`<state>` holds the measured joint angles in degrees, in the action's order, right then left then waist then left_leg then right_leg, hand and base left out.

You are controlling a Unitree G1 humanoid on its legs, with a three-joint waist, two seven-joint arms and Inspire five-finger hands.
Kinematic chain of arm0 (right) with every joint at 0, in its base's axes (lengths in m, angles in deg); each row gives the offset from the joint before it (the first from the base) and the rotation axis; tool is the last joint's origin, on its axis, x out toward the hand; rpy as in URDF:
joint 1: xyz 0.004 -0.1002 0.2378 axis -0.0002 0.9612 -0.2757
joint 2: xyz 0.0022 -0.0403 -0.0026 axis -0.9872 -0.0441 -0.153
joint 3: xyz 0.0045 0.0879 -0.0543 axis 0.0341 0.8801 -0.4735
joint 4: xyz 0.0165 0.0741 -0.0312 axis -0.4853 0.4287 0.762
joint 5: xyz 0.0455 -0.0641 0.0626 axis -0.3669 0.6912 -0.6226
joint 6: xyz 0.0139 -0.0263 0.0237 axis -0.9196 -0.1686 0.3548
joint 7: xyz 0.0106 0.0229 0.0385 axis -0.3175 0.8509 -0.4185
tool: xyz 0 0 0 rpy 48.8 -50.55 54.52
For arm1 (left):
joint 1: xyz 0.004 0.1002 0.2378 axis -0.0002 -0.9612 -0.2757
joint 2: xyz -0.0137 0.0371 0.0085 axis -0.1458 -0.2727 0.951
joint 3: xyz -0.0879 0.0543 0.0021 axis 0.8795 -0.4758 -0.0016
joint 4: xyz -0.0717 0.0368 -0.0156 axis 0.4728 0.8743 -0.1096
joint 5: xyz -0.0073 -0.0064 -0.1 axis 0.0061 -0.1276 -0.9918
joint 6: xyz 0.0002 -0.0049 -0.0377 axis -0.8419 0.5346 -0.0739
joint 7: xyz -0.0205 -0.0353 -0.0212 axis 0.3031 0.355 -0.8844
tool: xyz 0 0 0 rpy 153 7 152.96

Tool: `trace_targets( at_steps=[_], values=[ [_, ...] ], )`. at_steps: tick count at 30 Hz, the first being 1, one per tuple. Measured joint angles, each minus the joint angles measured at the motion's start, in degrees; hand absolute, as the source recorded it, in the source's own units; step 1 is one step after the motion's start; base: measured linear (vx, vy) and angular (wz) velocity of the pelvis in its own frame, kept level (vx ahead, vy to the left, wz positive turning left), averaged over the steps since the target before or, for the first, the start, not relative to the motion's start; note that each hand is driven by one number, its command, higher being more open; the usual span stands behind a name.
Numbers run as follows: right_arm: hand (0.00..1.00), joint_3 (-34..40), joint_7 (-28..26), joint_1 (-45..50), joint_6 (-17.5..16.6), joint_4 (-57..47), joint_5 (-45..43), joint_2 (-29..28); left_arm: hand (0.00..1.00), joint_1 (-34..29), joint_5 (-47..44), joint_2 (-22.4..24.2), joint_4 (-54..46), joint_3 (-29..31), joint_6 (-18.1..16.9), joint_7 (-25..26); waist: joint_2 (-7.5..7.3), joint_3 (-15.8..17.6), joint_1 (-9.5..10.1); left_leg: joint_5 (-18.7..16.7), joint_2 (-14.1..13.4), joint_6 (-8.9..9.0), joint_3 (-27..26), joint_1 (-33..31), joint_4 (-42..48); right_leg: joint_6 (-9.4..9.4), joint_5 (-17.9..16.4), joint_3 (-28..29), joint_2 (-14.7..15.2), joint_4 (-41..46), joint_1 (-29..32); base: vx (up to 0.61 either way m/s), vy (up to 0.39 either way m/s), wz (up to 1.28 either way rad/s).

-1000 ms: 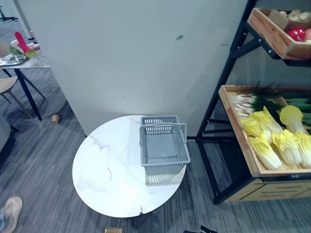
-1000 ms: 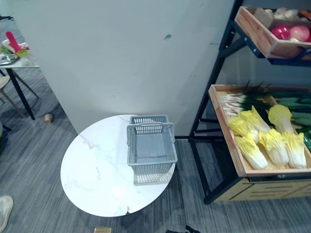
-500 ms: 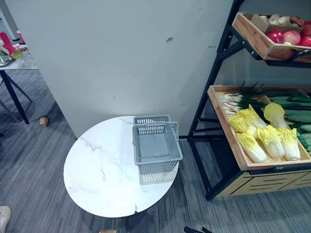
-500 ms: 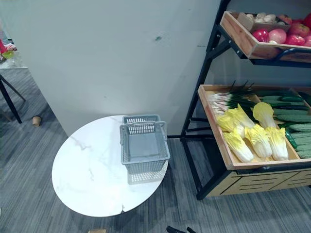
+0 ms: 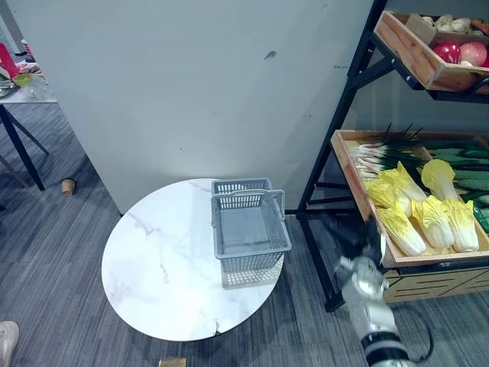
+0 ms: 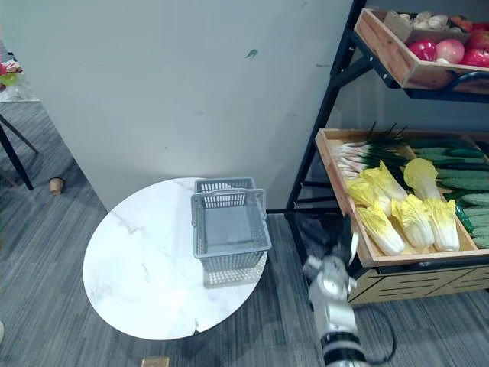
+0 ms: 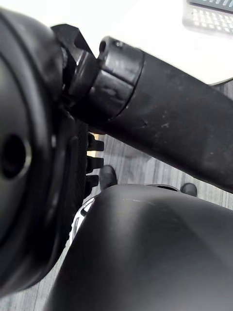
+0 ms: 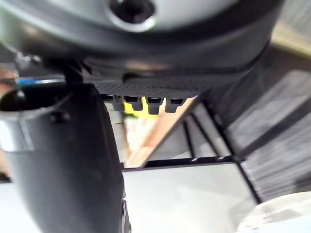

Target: Pick vegetable in the basket

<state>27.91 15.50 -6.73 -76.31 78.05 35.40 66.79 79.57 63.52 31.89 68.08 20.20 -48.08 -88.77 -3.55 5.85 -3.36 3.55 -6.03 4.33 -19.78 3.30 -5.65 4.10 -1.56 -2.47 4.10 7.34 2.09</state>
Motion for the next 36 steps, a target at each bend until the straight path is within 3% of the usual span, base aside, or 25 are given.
trace_targets(
  at_steps=[2,7,14,17,22,27,36],
  values=[
    [1.00,-0.09,-1.80,-0.68,0.37,-6.24,1.12,0.16,1.00,-0.31,-0.03,-0.12,-0.13,0.10,-0.11,0.00,0.06,-0.12,0.00,-0.11,-0.79,0.14,0.34,-0.34,0.00,-0.18,0.38,1.29,-0.79,1.30,1.01,-0.07,-0.017,-0.01],
    [1.00,-0.50,-6.76,-0.71,1.40,-8.60,3.97,1.94,1.00,-0.97,0.00,-0.10,-0.51,0.45,-0.36,-0.37,0.30,-0.24,-0.32,-0.31,-1.10,0.13,1.53,-1.25,-0.01,-0.18,0.37,1.91,-0.91,1.57,1.82,-0.05,-0.015,0.00],
    [1.00,-8.64,-8.58,-1.65,2.11,-7.48,24.28,6.91,1.00,-1.13,1.79,0.43,-1.21,2.48,-0.31,-1.25,0.72,-0.48,0.00,1.13,-0.74,0.59,4.51,-3.44,-0.01,0.81,-0.92,0.70,-0.58,-0.94,1.62,-0.03,-0.012,0.15],
    [1.00,-10.01,-7.95,-5.14,2.89,-2.49,31.61,8.40,1.00,-1.15,3.80,0.43,-2.14,3.40,-0.32,-2.64,0.70,-0.52,1.12,1.95,-0.29,-0.06,5.62,-4.26,0.00,0.92,-0.93,-0.82,-0.03,-1.39,1.55,0.01,0.003,0.28],
    [1.00,-13.93,-7.81,-12.09,9.56,7.45,41.77,8.36,1.00,-1.04,5.06,0.57,-3.21,5.35,0.42,-4.88,0.47,-0.64,3.04,2.30,1.02,-0.14,6.75,-4.58,0.02,1.30,-0.66,-1.90,0.97,-2.17,0.67,0.03,0.038,0.17],
    [1.00,-14.17,-7.83,-15.17,14.96,12.84,41.91,7.24,1.00,-1.53,5.93,0.59,-4.59,5.70,1.04,-5.25,0.46,-0.64,3.37,2.57,1.33,-0.24,8.86,-4.62,0.01,1.38,-0.54,-2.92,1.27,-2.15,-0.34,-0.01,0.018,0.20],
    [1.00,-16.13,-8.52,-17.99,19.41,17.42,49.47,6.74,1.00,-2.13,6.97,1.37,-8.39,10.27,2.16,-5.83,0.19,1.57,4.84,2.74,0.98,-0.47,11.09,-7.23,0.00,1.18,-0.25,-4.16,1.06,-2.56,1.26,-0.08,-0.010,0.09]
  ],
)
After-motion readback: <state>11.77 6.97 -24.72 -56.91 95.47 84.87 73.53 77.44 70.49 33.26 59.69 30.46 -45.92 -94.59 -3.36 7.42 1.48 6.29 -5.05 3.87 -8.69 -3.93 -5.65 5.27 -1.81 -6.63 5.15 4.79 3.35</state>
